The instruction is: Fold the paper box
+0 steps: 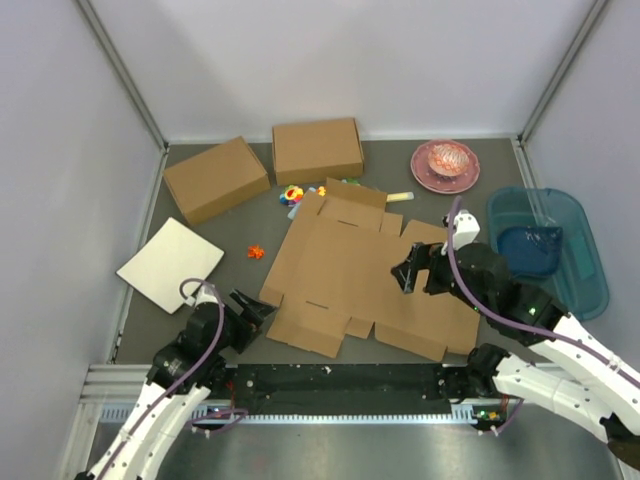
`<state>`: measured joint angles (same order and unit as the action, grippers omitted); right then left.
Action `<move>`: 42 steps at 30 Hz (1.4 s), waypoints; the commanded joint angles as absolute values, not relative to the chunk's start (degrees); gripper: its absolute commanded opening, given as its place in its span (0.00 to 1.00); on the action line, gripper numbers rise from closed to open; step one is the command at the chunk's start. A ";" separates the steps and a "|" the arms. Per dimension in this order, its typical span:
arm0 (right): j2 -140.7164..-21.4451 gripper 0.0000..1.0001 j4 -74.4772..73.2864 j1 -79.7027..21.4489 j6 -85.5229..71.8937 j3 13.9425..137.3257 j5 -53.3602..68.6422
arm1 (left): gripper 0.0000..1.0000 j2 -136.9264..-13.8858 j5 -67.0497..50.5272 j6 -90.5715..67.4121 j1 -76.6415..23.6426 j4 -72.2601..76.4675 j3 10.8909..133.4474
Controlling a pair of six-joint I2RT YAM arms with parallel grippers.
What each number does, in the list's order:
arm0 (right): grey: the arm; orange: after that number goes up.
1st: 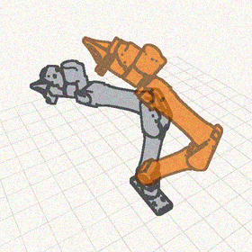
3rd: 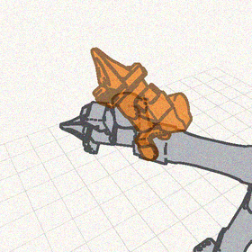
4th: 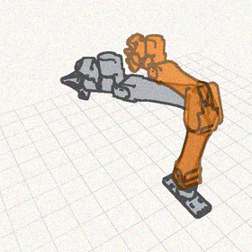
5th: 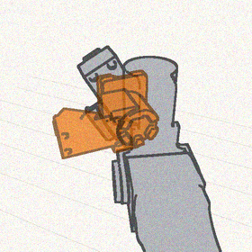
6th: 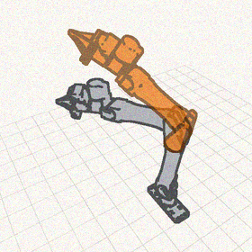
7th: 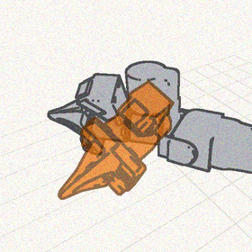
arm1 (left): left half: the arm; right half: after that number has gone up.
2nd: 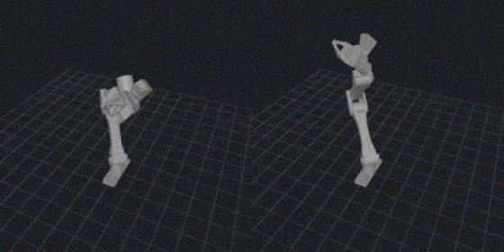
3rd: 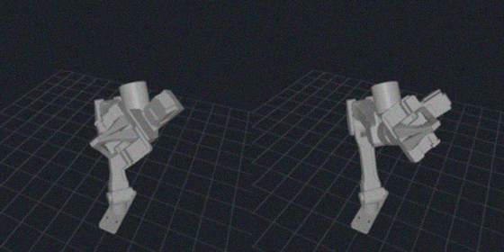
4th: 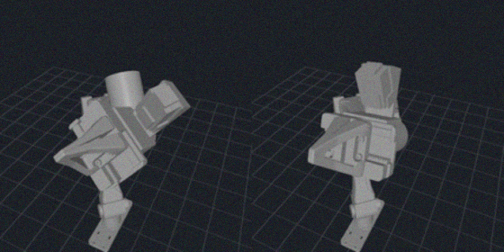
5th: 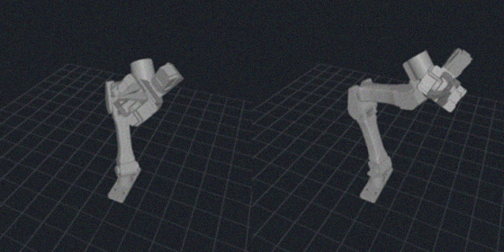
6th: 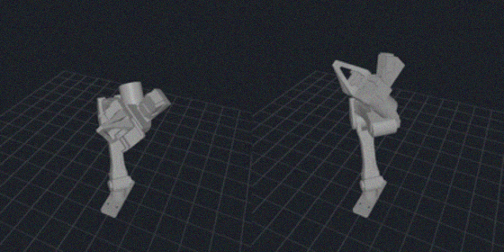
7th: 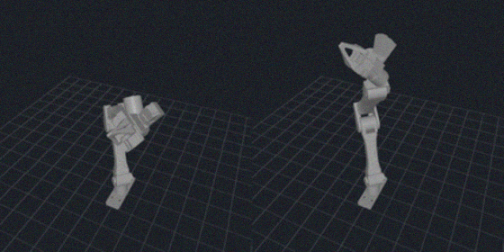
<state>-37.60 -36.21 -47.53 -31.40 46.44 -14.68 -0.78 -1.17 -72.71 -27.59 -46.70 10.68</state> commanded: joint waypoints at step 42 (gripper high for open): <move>-37.88 0.95 -32.69 -48.16 -31.03 43.85 -15.29 | 0.41 -49.92 5.54 -56.43 -26.46 -6.50 19.68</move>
